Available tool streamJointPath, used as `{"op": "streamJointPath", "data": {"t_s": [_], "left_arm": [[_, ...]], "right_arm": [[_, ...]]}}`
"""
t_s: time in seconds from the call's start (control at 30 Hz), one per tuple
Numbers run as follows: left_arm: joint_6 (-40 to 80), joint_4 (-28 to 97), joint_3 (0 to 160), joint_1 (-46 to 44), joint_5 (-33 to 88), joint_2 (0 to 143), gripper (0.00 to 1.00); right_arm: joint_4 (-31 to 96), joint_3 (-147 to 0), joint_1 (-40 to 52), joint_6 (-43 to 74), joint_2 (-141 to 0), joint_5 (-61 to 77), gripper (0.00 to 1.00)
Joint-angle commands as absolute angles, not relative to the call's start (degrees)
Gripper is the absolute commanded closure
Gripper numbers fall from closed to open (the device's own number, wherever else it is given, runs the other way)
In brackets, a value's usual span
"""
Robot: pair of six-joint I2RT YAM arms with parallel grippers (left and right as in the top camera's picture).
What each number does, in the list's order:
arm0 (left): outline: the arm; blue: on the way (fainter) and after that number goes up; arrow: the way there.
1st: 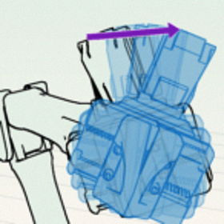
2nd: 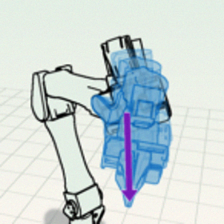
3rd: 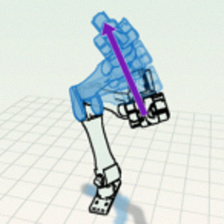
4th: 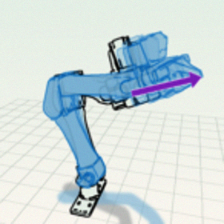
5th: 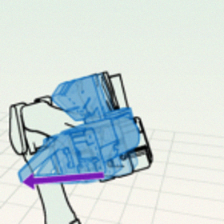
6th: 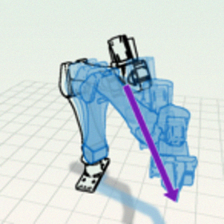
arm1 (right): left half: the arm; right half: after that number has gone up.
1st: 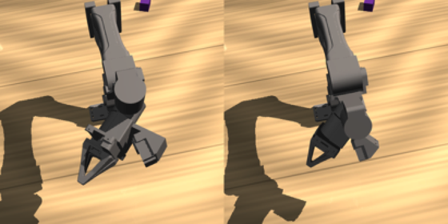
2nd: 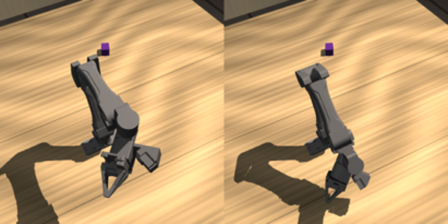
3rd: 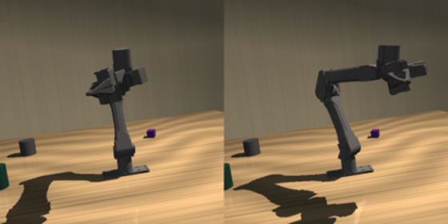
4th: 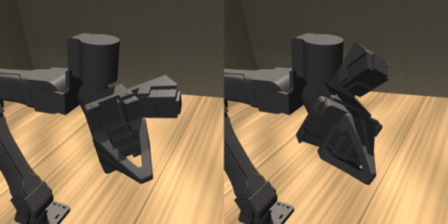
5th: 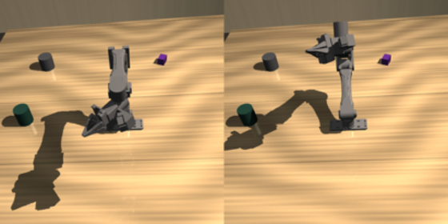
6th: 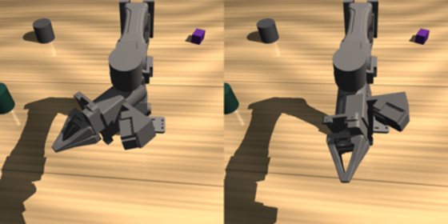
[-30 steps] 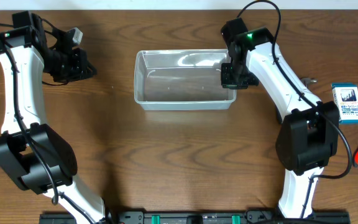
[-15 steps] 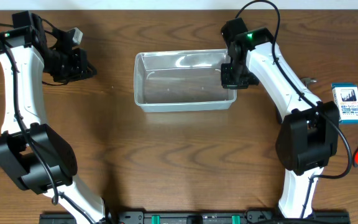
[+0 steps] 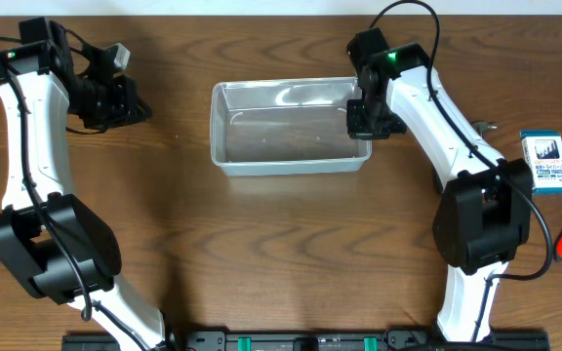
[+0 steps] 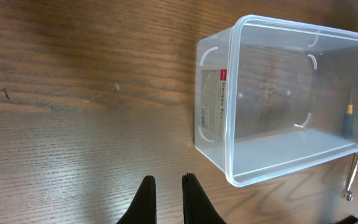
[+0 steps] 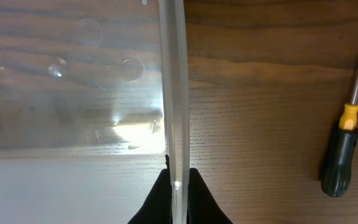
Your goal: Pack container
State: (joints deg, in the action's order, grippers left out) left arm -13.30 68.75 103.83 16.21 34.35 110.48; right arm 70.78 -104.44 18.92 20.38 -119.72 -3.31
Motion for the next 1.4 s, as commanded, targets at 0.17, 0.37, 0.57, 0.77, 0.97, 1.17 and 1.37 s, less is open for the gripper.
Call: {"op": "streamJointPath", "data": {"t_s": [0.17, 0.37, 0.57, 0.77, 0.97, 1.17, 1.37], "left_arm": [[-12.8, 69.0, 103.4, 16.1, 35.0, 110.9, 0.94], [-12.8, 69.0, 103.4, 16.1, 35.0, 110.9, 0.94], [-12.8, 69.0, 103.4, 16.1, 35.0, 110.9, 0.94], [-12.8, 69.0, 103.4, 16.1, 35.0, 110.9, 0.94], [-12.8, 69.0, 103.4, 16.1, 35.0, 110.9, 0.94], [-12.8, 69.0, 103.4, 16.1, 35.0, 110.9, 0.94], [-12.8, 69.0, 103.4, 16.1, 35.0, 110.9, 0.94]], "right_arm": [[71.2, -104.2, 19.9, 22.3, -117.6, -4.1, 0.99], [71.1, -104.2, 20.0, 23.2, -117.6, -4.1, 0.99], [71.1, -104.2, 19.9, 24.4, -117.6, -4.3, 0.99], [71.1, -104.2, 20.0, 24.4, -117.6, -4.3, 0.99], [71.1, -104.2, 20.0, 24.4, -117.6, -4.3, 0.99], [71.2, -104.2, 20.0, 24.4, -117.6, -4.3, 0.92], [71.2, -104.2, 20.0, 24.4, -117.6, -4.3, 0.88]]}}
